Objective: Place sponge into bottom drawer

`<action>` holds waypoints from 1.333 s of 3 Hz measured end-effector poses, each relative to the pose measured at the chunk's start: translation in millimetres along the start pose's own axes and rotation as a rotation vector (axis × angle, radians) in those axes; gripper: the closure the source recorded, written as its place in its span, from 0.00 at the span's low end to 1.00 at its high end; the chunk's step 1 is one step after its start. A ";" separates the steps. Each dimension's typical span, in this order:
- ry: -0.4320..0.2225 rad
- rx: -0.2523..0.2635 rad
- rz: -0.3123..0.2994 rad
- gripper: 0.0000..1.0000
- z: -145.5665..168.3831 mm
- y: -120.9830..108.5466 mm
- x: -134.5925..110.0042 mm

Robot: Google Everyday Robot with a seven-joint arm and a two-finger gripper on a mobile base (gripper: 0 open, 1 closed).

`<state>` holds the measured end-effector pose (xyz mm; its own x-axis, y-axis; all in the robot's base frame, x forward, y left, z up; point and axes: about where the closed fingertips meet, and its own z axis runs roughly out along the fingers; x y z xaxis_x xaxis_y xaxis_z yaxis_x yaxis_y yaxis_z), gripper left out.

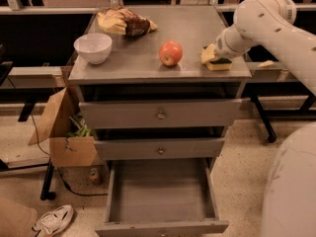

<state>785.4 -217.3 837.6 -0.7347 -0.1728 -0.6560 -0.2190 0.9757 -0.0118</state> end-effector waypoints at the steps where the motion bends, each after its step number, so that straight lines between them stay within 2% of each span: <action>1: -0.041 0.025 -0.005 0.88 -36.6 -14.6 6.0; 2: -0.072 -0.009 -0.028 1.00 -92.9 -8.5 30.6; 3: -0.116 -0.122 -0.062 1.00 -136.7 21.8 64.8; 4: -0.113 -0.300 -0.059 1.00 -136.4 55.4 111.6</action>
Offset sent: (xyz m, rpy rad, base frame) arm -0.1646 -0.0343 0.0831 0.0319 -0.0993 0.0873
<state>603.7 -200.9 866.7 -0.6430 -0.1953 -0.7405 -0.4508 0.8782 0.1599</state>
